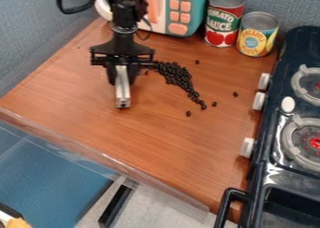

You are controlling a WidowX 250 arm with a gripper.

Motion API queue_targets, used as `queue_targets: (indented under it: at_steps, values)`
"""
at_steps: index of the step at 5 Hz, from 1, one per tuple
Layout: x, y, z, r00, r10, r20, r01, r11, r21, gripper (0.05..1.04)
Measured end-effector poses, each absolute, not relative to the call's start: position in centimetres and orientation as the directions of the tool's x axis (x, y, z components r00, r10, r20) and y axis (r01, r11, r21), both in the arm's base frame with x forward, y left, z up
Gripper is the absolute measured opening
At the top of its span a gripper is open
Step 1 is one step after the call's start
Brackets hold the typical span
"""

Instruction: Sweep into pile

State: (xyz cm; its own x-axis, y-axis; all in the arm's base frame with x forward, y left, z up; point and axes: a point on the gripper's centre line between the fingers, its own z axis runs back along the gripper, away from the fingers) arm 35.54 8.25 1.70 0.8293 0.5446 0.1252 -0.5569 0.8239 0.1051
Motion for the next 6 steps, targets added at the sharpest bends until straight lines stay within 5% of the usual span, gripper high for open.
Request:
queue_targets:
  at_steps: [6]
  values:
    - [37.3, 2.5, 1.9, 0.875, 0.474, 0.095, -0.480, 0.876, 0.052, 0.379]
